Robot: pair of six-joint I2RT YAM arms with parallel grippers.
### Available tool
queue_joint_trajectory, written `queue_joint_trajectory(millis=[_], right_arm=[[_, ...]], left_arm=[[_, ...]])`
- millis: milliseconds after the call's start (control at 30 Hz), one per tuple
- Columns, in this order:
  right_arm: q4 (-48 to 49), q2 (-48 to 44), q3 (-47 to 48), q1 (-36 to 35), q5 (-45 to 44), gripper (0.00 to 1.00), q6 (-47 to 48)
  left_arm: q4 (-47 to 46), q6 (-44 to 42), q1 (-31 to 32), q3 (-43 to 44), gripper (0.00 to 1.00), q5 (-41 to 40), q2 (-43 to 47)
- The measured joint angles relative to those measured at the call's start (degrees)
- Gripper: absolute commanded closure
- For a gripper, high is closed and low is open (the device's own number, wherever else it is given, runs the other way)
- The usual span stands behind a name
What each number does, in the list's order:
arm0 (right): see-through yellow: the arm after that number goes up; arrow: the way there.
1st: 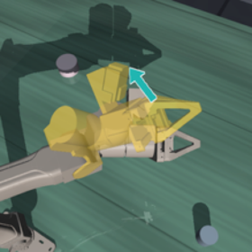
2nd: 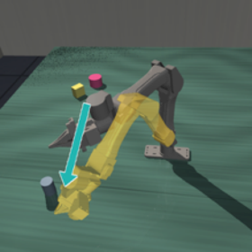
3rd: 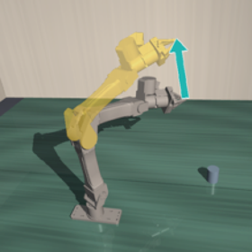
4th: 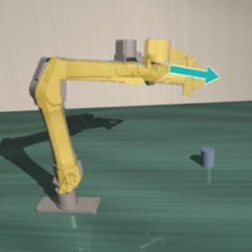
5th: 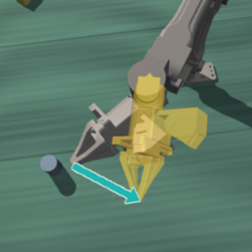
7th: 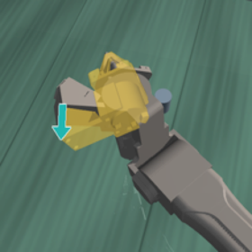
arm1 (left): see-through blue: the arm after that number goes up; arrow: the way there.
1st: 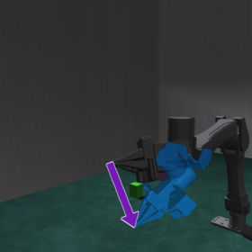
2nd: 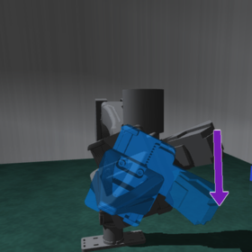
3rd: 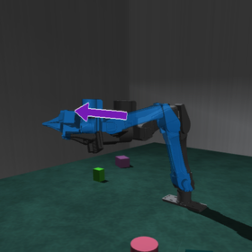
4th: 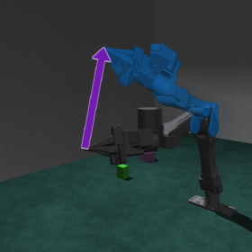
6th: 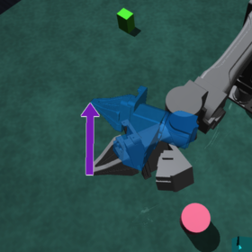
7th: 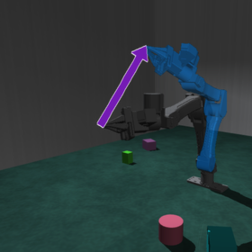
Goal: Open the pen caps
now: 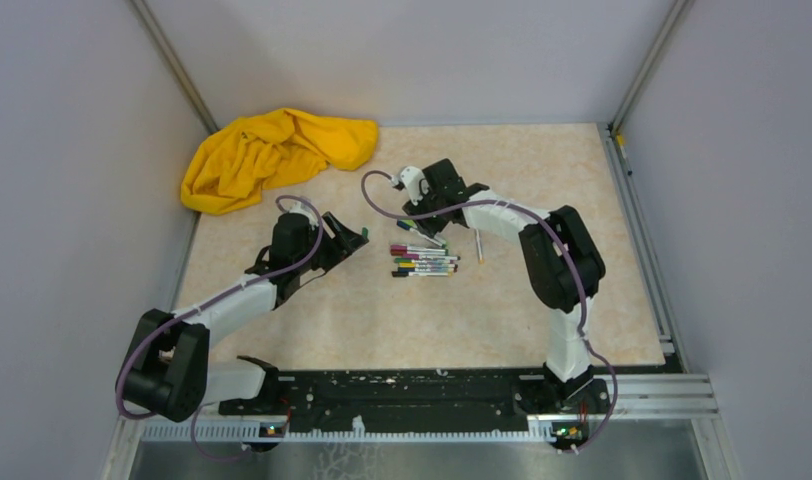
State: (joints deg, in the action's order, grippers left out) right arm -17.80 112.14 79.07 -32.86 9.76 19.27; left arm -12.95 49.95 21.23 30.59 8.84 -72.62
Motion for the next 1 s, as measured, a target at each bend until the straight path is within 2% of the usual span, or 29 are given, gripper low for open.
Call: queue_joint_trajectory(millis=[1000], right_arm=[[2.03,1.95,-0.81,0.87,-1.16,0.65,-0.02]], left_arm=[[-1.55,0.00,-0.11,-1.31,0.28,0.02,-0.24]])
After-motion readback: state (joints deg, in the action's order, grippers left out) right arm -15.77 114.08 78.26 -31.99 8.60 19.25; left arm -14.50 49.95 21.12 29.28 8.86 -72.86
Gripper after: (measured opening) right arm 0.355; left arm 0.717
